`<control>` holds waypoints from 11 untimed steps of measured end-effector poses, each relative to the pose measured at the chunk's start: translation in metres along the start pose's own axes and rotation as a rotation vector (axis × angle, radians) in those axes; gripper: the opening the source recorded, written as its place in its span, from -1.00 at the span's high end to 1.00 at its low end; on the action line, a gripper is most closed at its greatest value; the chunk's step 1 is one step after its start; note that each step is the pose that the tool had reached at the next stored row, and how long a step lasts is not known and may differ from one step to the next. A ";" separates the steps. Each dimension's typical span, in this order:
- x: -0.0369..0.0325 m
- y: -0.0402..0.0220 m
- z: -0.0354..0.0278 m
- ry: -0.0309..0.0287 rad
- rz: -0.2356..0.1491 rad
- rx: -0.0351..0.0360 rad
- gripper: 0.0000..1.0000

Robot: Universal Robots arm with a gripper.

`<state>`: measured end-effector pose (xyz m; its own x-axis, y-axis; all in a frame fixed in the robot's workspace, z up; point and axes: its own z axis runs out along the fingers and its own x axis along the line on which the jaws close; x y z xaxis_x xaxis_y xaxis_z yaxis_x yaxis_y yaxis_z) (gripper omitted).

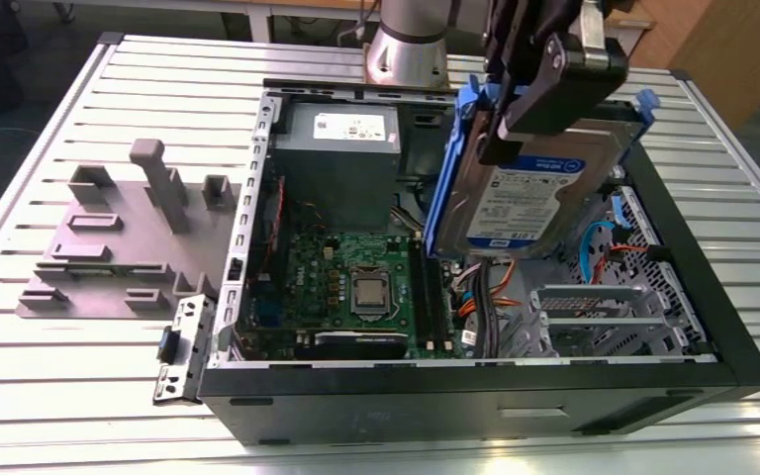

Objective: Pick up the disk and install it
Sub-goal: 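Insert the disk into the insertion slot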

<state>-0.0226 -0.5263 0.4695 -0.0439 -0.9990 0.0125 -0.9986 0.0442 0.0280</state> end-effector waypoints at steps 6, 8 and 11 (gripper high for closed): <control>0.0030 -0.0169 0.0001 0.0002 0.000 -0.0045 0.27; 0.0034 -0.0227 0.0000 0.0004 0.000 -0.0054 0.27; 0.0059 -0.0273 0.0003 0.0003 0.000 -0.0055 0.27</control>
<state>0.0044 -0.5334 0.4685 -0.0437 -0.9990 0.0128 -0.9985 0.0441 0.0335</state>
